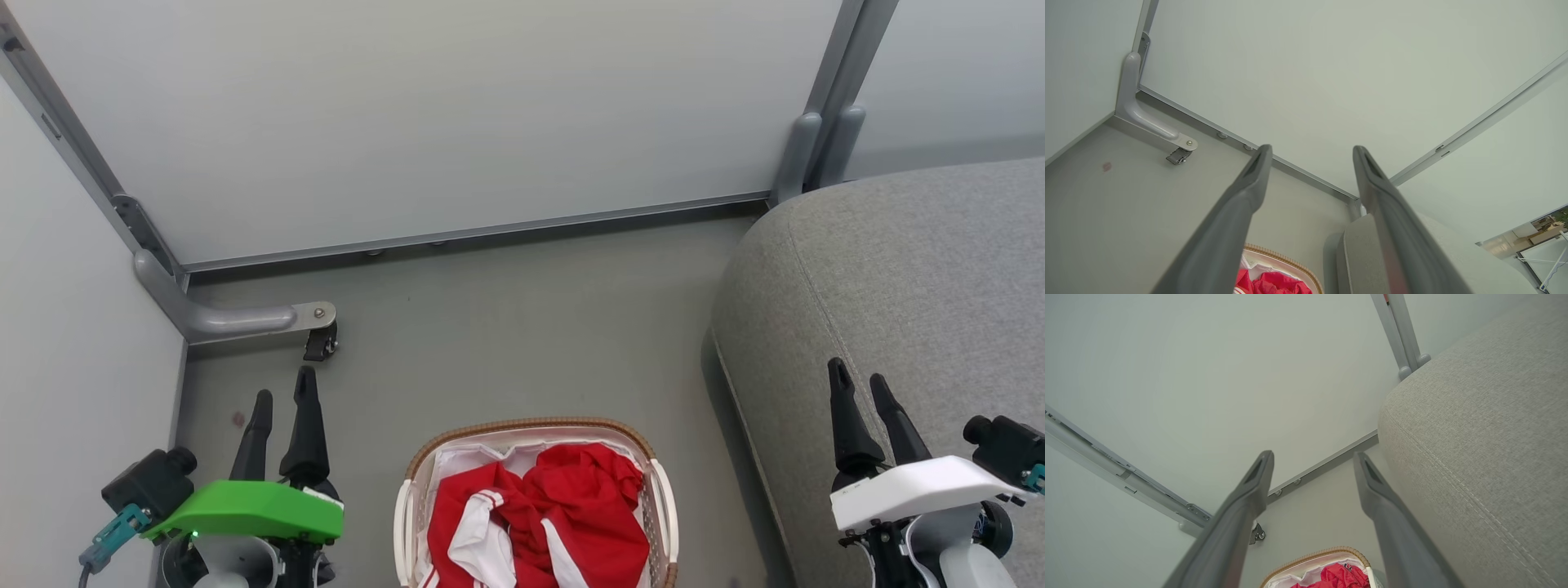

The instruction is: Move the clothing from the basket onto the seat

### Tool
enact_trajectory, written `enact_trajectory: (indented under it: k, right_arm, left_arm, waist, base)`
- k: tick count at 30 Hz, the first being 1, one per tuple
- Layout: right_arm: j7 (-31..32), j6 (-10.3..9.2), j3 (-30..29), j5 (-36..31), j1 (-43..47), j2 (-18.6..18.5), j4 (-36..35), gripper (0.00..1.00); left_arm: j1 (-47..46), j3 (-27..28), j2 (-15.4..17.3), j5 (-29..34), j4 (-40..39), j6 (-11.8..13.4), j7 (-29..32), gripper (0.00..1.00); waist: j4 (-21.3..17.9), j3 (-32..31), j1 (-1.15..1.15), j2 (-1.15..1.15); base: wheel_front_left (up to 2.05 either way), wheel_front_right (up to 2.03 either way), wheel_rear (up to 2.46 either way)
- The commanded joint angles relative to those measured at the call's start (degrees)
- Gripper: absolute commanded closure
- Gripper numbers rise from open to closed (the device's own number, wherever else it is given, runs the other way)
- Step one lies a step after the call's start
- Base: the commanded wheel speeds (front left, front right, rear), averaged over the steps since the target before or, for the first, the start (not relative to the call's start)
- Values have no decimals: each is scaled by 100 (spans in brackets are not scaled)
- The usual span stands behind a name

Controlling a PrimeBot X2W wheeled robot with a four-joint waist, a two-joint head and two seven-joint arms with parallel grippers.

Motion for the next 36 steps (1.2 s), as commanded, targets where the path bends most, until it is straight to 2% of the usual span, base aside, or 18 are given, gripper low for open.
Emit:
enact_trajectory:
  k: [1,14,36]
  right_arm:
    - [-59,3,5,-192,10,-44,-46,0]
    - [-268,2,44,-1102,63,-53,-14,0]
    - [-564,3,100,-2340,129,-65,12,0]
  left_arm:
    - [8,-17,40,177,-24,34,-56,0]
    - [27,-153,47,930,211,55,-260,0]
    - [81,-306,56,1748,488,88,-558,0]
  waist:
    - [2,0,0,0]
    - [20,12,0,0]
    - [64,19,0,0]
  base:
    - [0,0,0]
    - [0,0,0]
    - [0,0,0]
